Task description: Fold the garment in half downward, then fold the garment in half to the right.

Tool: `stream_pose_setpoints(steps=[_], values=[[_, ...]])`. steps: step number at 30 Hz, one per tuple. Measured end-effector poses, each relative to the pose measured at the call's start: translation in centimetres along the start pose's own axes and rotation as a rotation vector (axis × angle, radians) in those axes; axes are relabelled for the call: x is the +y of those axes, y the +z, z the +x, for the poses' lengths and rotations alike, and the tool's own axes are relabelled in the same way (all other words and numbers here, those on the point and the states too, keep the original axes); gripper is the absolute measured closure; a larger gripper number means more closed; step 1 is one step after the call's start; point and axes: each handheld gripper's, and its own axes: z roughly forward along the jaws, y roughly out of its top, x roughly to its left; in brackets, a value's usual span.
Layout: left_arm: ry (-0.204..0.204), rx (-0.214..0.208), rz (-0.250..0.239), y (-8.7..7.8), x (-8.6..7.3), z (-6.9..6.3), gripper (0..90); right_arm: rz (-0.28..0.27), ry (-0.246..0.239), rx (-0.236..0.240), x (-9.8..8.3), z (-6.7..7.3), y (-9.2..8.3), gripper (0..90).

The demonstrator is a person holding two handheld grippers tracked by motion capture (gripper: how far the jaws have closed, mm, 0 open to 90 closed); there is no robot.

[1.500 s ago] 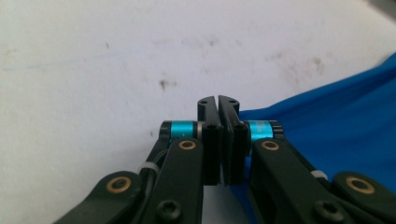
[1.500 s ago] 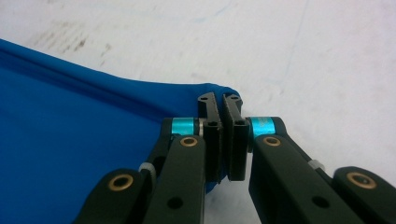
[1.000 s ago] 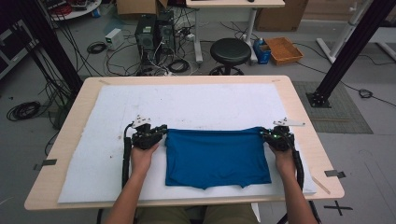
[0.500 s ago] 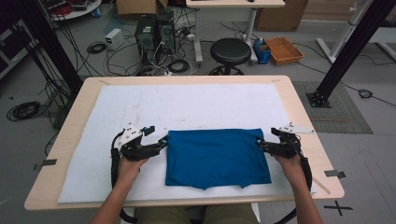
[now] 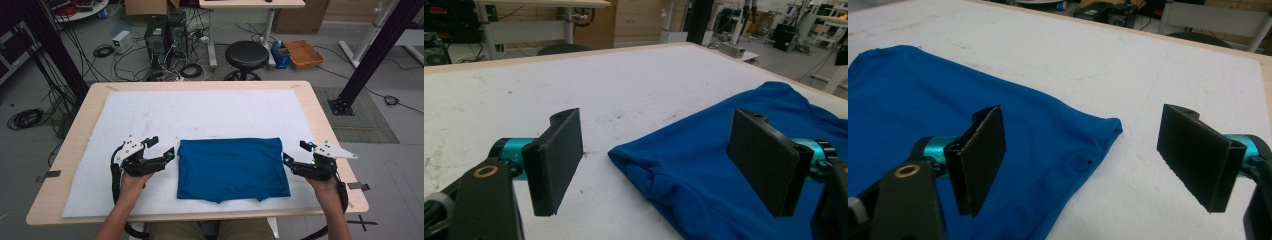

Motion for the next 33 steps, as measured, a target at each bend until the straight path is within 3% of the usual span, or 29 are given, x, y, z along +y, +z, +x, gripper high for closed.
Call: stream_pose_setpoints(steps=[7,16,19,22,27,33], values=[[-0.006,0.011,-0.002,-0.1,0.0,-0.1,22.5,0.011,0.031,-0.016,-0.5,-0.4,-0.3,19.2],[0.026,0.005,0.037,0.5,-0.3,-1.0,22.5,0.021,0.041,-0.012,-0.7,-0.3,0.2,19.2],[0.034,0.004,0.061,0.7,-0.4,-1.3,22.5,0.023,0.042,-0.013,-0.6,-0.4,0.5,19.2],[0.020,-0.001,0.108,1.0,-0.5,-1.5,22.5,0.029,0.042,-0.011,-0.6,-0.2,0.7,19.2],[0.032,0.007,0.183,1.5,-0.9,-2.6,22.5,0.030,0.028,-0.009,-0.6,0.0,0.7,19.2],[0.072,0.085,0.256,1.2,-1.5,-4.6,22.5,0.029,0.013,-0.006,-0.5,0.2,0.9,19.2]])
